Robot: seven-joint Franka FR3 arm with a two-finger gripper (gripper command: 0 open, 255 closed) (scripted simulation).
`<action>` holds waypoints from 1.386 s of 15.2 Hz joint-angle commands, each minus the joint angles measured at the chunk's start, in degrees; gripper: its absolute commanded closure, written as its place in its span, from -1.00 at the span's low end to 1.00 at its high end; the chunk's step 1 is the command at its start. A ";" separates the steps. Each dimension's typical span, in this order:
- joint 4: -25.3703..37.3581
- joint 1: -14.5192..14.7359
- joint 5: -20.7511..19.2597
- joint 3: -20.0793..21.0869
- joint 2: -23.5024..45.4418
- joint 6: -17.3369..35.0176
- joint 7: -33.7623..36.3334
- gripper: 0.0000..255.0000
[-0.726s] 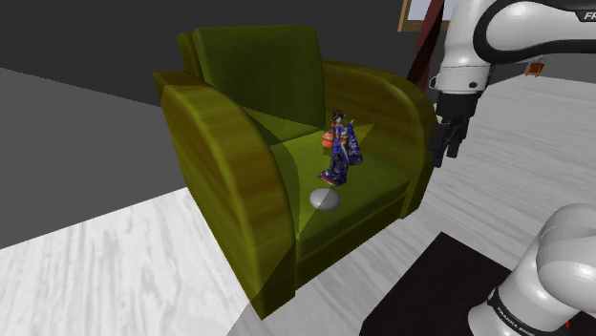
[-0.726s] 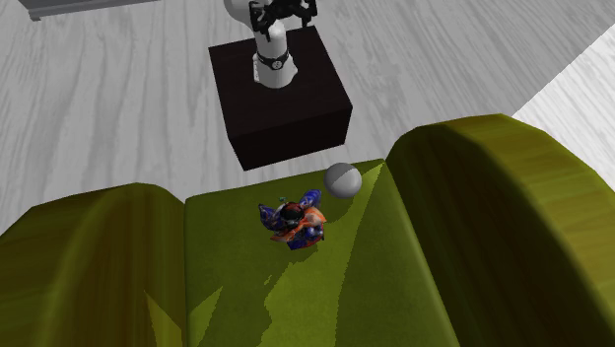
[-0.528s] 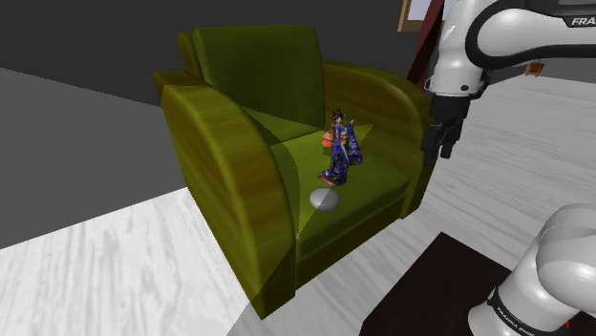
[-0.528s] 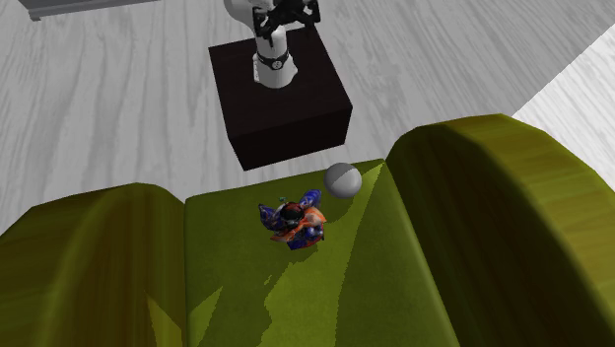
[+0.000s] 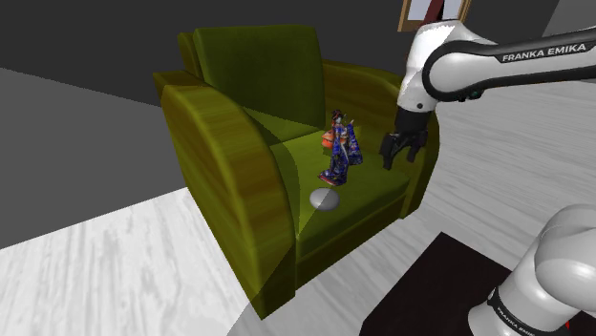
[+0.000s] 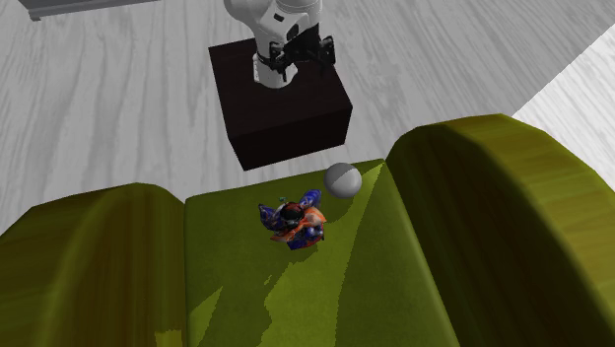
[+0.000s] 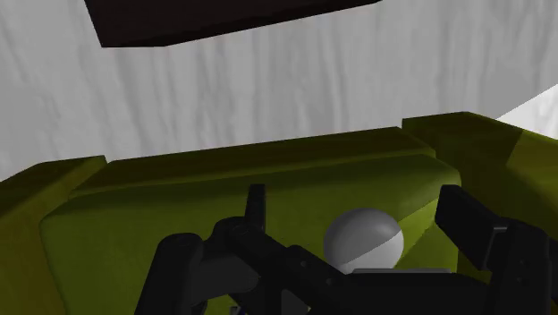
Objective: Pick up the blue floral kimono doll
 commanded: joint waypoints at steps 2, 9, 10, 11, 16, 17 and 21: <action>0.72 -1.08 -0.82 1.66 5.41 7.95 4.13 -1.00; 5.57 -4.38 -5.65 5.04 17.66 21.95 15.01 -1.00; 6.59 -4.91 -6.72 5.45 19.47 23.60 16.78 -1.00; 7.69 -5.43 -7.91 5.82 21.28 25.15 18.61 -1.00; 14.32 -7.64 -15.22 6.94 30.30 31.27 28.59 -1.00; 15.87 -7.92 -16.89 6.95 32.08 32.16 30.69 -1.00; 22.74 -8.42 -23.71 6.26 39.05 34.65 39.05 -1.00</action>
